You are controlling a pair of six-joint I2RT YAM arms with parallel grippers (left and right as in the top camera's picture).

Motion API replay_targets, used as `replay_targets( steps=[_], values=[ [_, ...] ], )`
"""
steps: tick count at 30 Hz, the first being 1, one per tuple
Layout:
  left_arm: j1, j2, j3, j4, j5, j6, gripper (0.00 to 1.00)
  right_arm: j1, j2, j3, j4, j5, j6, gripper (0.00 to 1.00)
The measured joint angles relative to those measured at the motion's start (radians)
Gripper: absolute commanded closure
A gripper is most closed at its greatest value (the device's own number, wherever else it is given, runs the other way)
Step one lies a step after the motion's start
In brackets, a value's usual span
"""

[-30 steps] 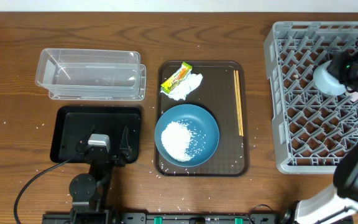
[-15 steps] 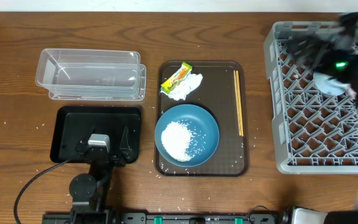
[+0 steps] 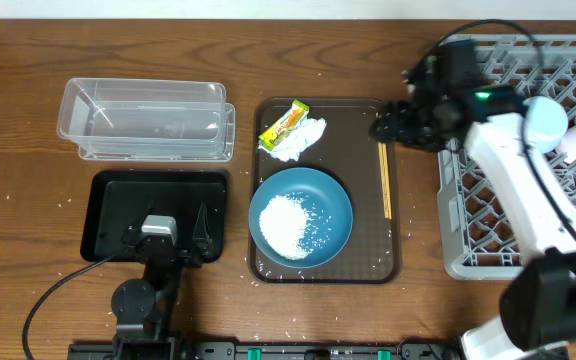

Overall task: Sort waste into correct bins and load items into the dishwasher rack
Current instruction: 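Move the right gripper to the wooden chopstick on the brown tray and grasp it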

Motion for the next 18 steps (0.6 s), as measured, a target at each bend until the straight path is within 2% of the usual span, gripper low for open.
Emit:
replay_targets(
  steps=[2, 6, 18],
  values=[
    [0.000, 0.000, 0.000, 0.000, 0.000, 0.000, 0.09, 0.028, 0.035, 0.000, 0.003, 0.065, 0.034, 0.57],
    [0.000, 0.000, 0.000, 0.000, 0.000, 0.000, 0.09, 0.053, 0.093, 0.000, 0.045, 0.148, 0.071, 0.61],
    [0.000, 0.000, 0.000, 0.000, 0.000, 0.000, 0.09, 0.058, 0.247, -0.001, 0.129, 0.256, 0.051, 0.64]
  ],
)
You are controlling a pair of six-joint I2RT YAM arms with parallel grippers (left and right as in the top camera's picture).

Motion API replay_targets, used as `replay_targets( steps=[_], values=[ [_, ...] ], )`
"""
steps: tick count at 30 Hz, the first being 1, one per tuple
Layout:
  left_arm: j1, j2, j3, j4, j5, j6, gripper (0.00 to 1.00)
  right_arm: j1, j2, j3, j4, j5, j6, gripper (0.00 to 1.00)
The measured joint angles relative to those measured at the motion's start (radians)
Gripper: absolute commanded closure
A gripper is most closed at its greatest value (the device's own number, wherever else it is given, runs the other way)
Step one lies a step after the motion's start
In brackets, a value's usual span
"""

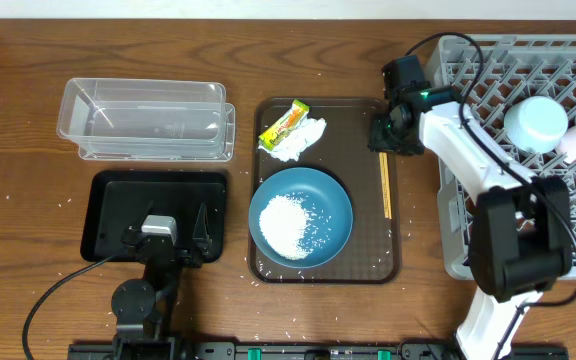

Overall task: Sort waste into correct bins and load items into the dishwasher rack
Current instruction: 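Move the right gripper to the wooden chopstick on the brown tray and grasp it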

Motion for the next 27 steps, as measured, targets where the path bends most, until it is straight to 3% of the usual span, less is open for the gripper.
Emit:
replay_targets(
  steps=[27],
  values=[
    [0.000, 0.000, 0.000, 0.000, 0.000, 0.000, 0.09, 0.031, 0.094, 0.000, 0.043, 0.037, -0.041, 0.68]
  ],
)
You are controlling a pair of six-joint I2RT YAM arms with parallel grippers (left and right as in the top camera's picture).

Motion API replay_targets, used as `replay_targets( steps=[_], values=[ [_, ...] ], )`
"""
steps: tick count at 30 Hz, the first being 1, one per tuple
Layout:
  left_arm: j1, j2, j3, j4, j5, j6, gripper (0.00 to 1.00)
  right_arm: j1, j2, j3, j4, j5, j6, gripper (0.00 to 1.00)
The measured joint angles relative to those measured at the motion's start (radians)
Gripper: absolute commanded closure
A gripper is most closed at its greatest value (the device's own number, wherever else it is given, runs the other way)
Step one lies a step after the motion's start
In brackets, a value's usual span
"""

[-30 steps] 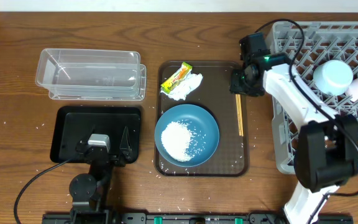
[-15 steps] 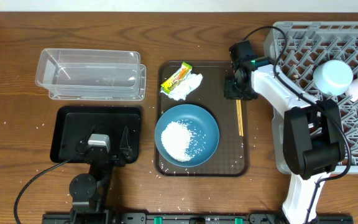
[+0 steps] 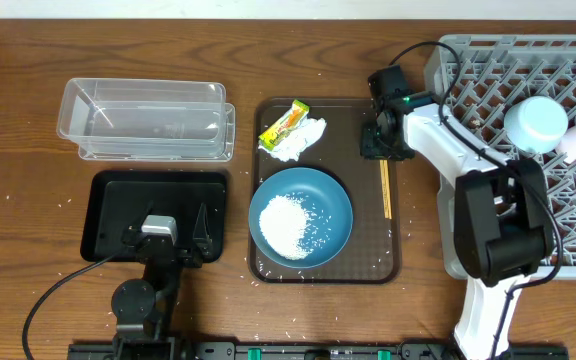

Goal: Sort waste into correct bins and load items into the dishwasher rack

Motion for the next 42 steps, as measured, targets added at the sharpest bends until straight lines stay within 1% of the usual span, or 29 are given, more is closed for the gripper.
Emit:
replay_targets(
  steps=[7, 10, 12, 17, 18, 27, 31, 36, 42],
  values=[
    [0.000, 0.000, 0.000, 0.000, 0.000, 0.000, 0.09, 0.015, 0.017, 0.000, 0.004, 0.007, -0.011, 0.68],
    [0.000, 0.000, 0.000, 0.000, 0.000, 0.000, 0.09, 0.016, 0.017, 0.000, 0.004, 0.008, -0.016, 0.72],
    [0.000, 0.000, 0.000, 0.000, 0.000, 0.000, 0.09, 0.015, 0.017, 0.000, 0.003, 0.008, -0.017, 0.78],
    [0.000, 0.000, 0.000, 0.000, 0.000, 0.000, 0.09, 0.015, 0.017, 0.000, 0.002, 0.022, -0.024, 0.97],
    [0.000, 0.000, 0.000, 0.000, 0.000, 0.000, 0.09, 0.015, 0.017, -0.001, 0.001, 0.025, -0.025, 0.99],
    [0.000, 0.000, 0.000, 0.000, 0.000, 0.000, 0.09, 0.014, 0.016, 0.005, -0.036, -0.019, -0.022, 0.99],
    [0.000, 0.000, 0.000, 0.000, 0.000, 0.000, 0.09, 0.010, 0.016, 0.042, -0.111, -0.048, -0.022, 0.99],
    [0.000, 0.000, 0.000, 0.000, 0.000, 0.000, 0.09, -0.056, -0.014, 0.211, -0.233, -0.068, -0.053, 0.99],
    [0.000, 0.000, 0.000, 0.000, 0.000, 0.000, 0.09, -0.236, -0.132, 0.418, -0.315, -0.071, -0.152, 0.99]
  ],
)
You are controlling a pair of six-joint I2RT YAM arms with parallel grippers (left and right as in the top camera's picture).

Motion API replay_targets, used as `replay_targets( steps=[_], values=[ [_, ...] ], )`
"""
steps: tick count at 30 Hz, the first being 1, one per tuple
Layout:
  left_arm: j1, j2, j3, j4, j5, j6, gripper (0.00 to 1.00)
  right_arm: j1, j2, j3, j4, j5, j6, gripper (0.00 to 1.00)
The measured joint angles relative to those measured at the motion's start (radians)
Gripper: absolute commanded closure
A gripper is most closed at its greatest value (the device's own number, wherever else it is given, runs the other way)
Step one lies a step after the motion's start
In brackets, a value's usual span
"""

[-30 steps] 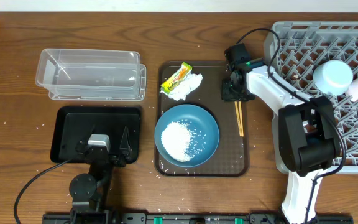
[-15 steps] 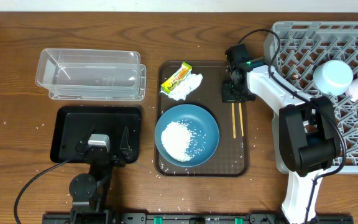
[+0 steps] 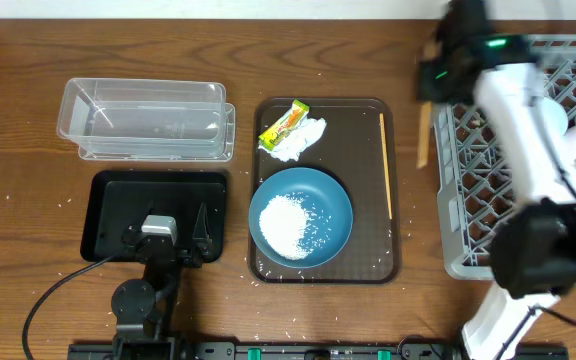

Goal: Sort waste into correct bins and load items into the dishwasher rack

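Observation:
My right gripper (image 3: pixel 436 82) is blurred at the far right, beside the grey dishwasher rack (image 3: pixel 488 215), and is shut on a wooden chopstick (image 3: pixel 422 135) that hangs between the rack and the brown tray (image 3: pixel 323 268). A second chopstick (image 3: pixel 386 165) lies along the tray's right side. On the tray are also a blue plate (image 3: pixel 338 200) with white rice, a yellow-green wrapper (image 3: pixel 284 122) and a crumpled white napkin (image 3: pixel 306 136). My left gripper (image 3: pixel 168 236) rests open over the black bin (image 3: pixel 108 215).
A clear plastic bin (image 3: pixel 148 120) stands behind the black bin at the left. The rack fills the right side up to the table's edge. Rice grains are scattered on the wooden table around the tray.
My right gripper was low over the far end of the chopsticks on the tray. It is now higher and further right by the rack's corner, holding one chopstick. The other chopstick stays on the tray.
The right gripper was at the rack's left edge, then at the tray's right rim, then down on the chopsticks' far end. Now it holds one chopstick off the tray next to the rack. The left arm, plate, wrapper and napkin have not moved.

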Motion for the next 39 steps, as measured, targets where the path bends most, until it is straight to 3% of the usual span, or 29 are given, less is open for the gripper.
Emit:
replay_targets(
  steps=[10, 25, 27, 30, 34, 39],
  values=[
    [0.000, 0.000, 0.000, 0.000, 0.000, 0.000, 0.09, -0.207, -0.042, 0.030, 0.047, 0.007, -0.082, 0.99],
    [0.000, 0.000, 0.000, 0.000, 0.000, 0.000, 0.09, -0.211, 0.073, -0.053, 0.175, -0.031, -0.114, 0.97],
    [0.000, 0.000, 0.000, 0.000, 0.000, 0.000, 0.09, -0.209, 0.084, -0.053, 0.175, -0.040, -0.116, 0.91],
    [0.000, 0.000, 0.000, 0.000, 0.000, 0.000, 0.09, -0.201, 0.089, -0.054, 0.175, -0.050, -0.117, 0.66],
    [0.000, 0.000, 0.000, 0.000, 0.000, 0.000, 0.09, -0.188, 0.089, -0.054, 0.167, -0.064, -0.124, 0.46],
    [0.000, 0.000, 0.000, 0.000, 0.000, 0.000, 0.09, -0.179, 0.089, -0.054, 0.134, -0.073, -0.132, 0.37]
  ],
)
